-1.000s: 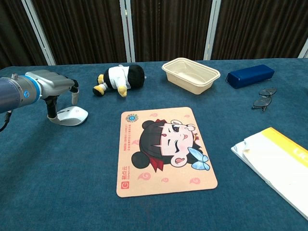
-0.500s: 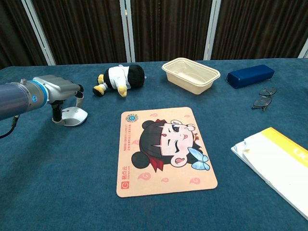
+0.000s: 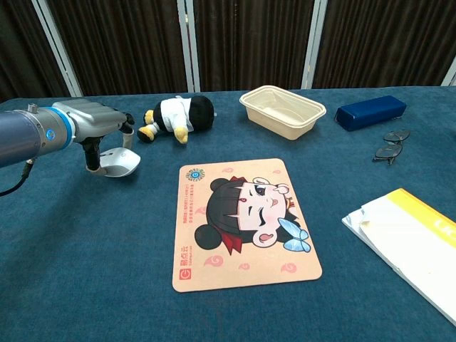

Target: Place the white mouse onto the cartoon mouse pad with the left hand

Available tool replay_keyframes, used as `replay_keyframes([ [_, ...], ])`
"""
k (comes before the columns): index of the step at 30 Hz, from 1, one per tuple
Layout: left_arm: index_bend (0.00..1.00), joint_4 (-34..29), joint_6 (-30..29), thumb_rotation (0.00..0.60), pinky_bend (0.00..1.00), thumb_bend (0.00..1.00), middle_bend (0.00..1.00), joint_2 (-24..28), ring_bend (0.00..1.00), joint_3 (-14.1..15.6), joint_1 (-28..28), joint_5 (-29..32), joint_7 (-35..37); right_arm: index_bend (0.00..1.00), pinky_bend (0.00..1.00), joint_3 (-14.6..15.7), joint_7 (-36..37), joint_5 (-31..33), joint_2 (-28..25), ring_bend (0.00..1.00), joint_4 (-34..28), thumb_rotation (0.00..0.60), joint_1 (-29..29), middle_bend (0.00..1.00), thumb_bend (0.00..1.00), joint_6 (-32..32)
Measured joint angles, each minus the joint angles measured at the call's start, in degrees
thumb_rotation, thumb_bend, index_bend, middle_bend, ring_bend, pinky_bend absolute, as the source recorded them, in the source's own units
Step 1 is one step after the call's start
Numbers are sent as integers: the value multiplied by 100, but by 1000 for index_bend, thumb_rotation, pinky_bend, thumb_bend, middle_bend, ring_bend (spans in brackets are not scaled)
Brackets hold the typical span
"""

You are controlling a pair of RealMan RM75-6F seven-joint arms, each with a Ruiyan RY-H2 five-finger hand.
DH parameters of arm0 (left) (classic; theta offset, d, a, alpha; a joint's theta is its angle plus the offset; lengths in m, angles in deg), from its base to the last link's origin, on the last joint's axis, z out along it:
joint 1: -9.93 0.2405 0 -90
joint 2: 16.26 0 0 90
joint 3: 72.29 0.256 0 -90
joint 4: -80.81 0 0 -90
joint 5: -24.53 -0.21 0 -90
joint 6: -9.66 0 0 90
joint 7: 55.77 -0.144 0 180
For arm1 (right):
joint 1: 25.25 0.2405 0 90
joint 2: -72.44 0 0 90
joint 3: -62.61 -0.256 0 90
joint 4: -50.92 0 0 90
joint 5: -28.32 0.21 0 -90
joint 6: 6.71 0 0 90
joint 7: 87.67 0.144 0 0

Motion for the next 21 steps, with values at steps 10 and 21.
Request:
replay_keyframes([
  [10, 524, -533, -18, 600, 0, 413, 0, 318, 0, 106, -174, -1590, 198, 0, 0, 2, 17, -2, -7, 0, -3, 600, 1, 0, 110, -6],
  [21, 527, -46, 291, 600, 0, 411, 0, 193, 0, 461, -502, -4070, 1069, 0, 0, 8, 45, -5, -18, 0, 2, 600, 5, 0, 111, -19],
])
